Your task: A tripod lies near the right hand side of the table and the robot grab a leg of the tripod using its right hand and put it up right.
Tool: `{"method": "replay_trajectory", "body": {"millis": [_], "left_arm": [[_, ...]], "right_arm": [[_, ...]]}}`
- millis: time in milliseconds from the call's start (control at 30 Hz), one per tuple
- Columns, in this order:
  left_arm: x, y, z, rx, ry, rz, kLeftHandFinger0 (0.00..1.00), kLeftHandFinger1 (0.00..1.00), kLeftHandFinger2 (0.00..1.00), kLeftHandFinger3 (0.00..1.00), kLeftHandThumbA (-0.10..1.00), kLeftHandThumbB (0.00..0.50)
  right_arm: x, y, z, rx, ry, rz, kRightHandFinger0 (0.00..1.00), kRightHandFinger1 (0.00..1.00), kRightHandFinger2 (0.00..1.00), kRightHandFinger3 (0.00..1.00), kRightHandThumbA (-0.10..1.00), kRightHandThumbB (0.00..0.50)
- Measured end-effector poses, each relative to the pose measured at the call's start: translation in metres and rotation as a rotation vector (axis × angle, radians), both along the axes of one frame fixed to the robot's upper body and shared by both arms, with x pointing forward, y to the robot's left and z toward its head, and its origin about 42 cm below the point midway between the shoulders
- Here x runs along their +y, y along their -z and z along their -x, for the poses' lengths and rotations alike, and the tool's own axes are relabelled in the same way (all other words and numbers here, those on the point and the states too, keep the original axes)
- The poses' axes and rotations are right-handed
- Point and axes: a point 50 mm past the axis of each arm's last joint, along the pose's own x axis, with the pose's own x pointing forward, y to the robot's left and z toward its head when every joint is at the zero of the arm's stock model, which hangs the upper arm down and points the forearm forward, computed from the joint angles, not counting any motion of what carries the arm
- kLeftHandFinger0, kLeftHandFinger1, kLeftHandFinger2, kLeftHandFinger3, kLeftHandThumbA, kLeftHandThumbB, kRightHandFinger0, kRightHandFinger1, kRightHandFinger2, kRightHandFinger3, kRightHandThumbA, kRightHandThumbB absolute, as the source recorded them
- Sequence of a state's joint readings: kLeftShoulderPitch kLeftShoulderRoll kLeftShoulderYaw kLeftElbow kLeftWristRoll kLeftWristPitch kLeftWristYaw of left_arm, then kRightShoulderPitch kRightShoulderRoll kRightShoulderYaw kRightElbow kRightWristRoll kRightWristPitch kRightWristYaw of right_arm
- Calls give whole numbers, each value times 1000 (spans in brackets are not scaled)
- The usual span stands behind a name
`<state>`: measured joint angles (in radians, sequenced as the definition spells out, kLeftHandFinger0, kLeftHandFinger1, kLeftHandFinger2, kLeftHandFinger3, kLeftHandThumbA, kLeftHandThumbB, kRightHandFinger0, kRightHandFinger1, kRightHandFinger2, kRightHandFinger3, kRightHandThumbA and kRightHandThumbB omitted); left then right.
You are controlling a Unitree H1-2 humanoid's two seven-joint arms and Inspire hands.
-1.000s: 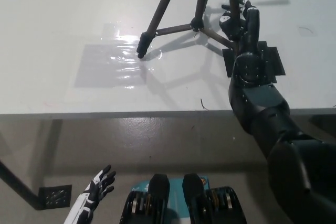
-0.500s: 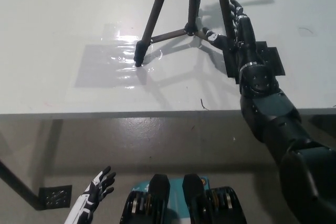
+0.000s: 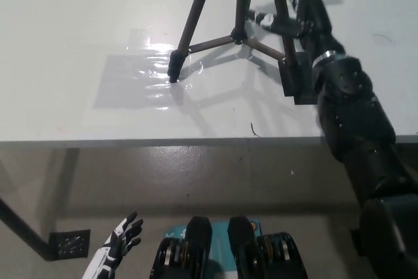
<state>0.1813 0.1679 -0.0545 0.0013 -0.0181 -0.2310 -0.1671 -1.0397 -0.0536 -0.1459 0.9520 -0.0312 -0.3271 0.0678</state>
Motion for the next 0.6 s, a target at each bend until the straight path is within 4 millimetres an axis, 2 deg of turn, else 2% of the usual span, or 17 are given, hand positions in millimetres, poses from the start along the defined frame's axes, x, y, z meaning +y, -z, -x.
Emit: {"method": "replay_trajectory", "body": {"millis": [133, 267, 367, 433, 600], "left_arm": [[0, 1, 0, 3, 0, 0, 1000, 1000, 1000, 1000, 1000, 271], [0, 1, 0, 5, -1, 0, 1000, 1000, 1000, 1000, 1000, 261], [0, 2, 0, 7, -1, 0, 1000, 1000, 1000, 1000, 1000, 268], [0, 2, 0, 8, -1, 0, 1000, 1000, 1000, 1000, 1000, 278], [0, 3, 0, 11, -2, 0, 1000, 1000, 1000, 1000, 1000, 282]], "right_arm": [[-6, -16, 12, -84, -1, -17, 1000, 1000, 1000, 1000, 843, 500], [-15, -23, 27, -152, 10, -30, 1000, 1000, 1000, 1000, 923, 500], [-23, -22, 39, -179, 23, -32, 1000, 1000, 1000, 1000, 908, 500], [-32, -23, 50, -205, 38, -29, 1000, 1000, 1000, 1000, 959, 500], [-49, -14, 77, -237, 68, -22, 1000, 1000, 1000, 1000, 901, 500]]}}
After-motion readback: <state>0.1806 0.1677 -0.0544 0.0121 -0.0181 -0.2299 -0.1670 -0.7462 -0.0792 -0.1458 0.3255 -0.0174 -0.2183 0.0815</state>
